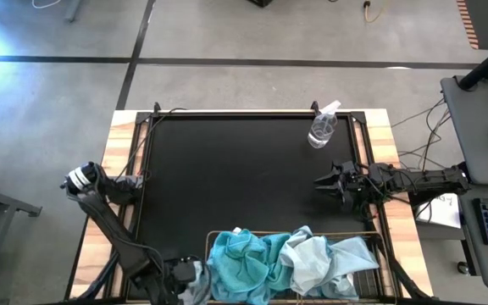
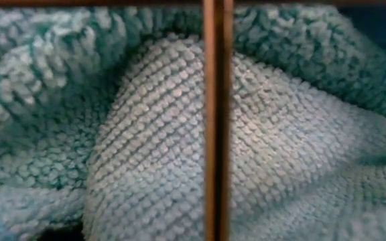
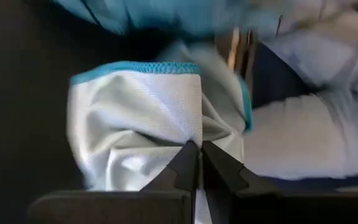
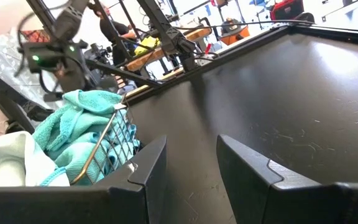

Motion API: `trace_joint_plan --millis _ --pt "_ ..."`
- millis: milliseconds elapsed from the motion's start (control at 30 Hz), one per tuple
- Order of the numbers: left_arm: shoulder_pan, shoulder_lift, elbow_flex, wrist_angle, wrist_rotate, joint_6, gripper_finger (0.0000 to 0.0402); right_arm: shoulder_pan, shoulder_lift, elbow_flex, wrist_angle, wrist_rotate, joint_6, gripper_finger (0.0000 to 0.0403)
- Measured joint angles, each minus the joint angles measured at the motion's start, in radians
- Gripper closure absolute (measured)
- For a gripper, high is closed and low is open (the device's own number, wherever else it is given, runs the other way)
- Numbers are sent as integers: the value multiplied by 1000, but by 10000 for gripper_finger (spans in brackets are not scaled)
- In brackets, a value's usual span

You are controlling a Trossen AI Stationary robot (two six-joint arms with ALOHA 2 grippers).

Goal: Sort microfiber towel by color & place in baskets
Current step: Put the light blue towel into the right wire basket

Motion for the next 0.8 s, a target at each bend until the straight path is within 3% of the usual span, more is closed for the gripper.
trace_joint_plan --millis 200,400,533,633,800 --pt "43 -1 228 -209 -229 186 401 0 0 0 0 0 0 268" --pt "61 22 446 -204 -519 464 401 0 0 0 1 0 -1 268" --pt "68 71 588 -207 -659 640 401 0 0 0 1 1 -1 268" --pt "90 111 690 -198 -700 777 401 0 0 0 8 1 -1 268" --pt "159 213 859 -202 -677 1005 402 0 0 -2 33 3 -3 268"
